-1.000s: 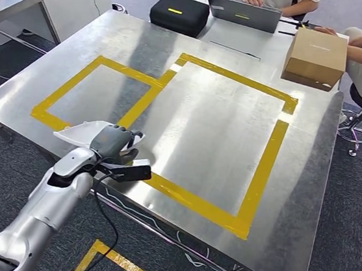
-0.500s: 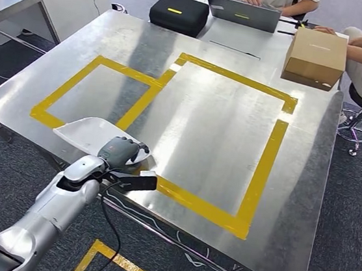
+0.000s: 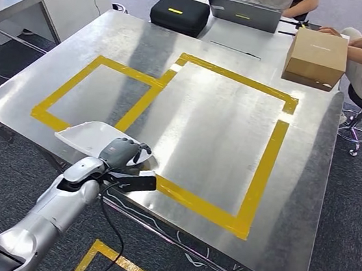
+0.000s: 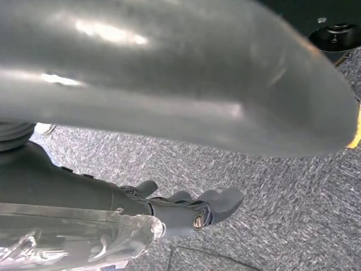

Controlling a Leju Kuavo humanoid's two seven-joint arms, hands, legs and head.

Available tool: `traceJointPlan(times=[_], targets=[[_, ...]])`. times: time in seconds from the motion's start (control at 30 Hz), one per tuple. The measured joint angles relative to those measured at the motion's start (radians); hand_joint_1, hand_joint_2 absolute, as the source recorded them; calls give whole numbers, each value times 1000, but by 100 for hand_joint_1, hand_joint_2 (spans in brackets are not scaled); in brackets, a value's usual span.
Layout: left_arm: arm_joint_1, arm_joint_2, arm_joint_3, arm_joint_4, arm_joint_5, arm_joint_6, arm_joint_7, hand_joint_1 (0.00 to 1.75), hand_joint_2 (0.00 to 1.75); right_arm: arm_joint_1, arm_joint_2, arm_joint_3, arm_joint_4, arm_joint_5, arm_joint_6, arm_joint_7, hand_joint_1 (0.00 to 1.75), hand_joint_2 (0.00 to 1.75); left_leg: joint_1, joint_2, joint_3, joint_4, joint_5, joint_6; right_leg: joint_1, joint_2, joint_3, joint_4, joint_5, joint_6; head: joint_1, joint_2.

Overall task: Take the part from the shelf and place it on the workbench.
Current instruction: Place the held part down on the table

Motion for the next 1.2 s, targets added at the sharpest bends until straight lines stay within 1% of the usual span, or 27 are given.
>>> traceJointPlan(times=[0.23,0.37,0.5,0.6,0.77,0.93,1.2], targets=[[8,-2,6,-6,25,-4,-21,175,175,0,0,0,0,0,1,-5,0,0,0,0,0,0,0,0,0,0,0,0,0,0,0,0],[7,13,6,-7,-18,-11,32,175,175,1,0,0,0,0,6,-6,0,0,0,0,0,0,0,0,0,1,0,0,0,0,0,0],[-2,43,16,-4,-67,-19,88,175,175,3,0,0,0,-2,10,-5,0,0,0,0,0,0,0,0,0,2,0,0,1,0,0,0],[-5,65,32,1,-97,-24,109,175,175,4,0,0,0,-2,12,-4,0,0,1,0,1,0,1,-1,1,2,0,0,1,0,0,0],[-7,85,72,1,-119,-37,126,175,175,4,0,-2,0,-6,16,-3,0,0,1,0,1,0,2,-2,1,2,0,0,2,-1,0,0],[-8,100,115,-3,-124,-49,130,175,175,5,0,-4,-1,-13,21,1,0,0,1,0,1,0,2,-2,1,2,0,0,2,-2,0,0],[-8,103,148,-10,-136,-56,120,175,175,5,0,-9,-2,-13,25,3,0,0,1,0,1,0,3,-2,1,2,0,0,3,-2,0,0]])
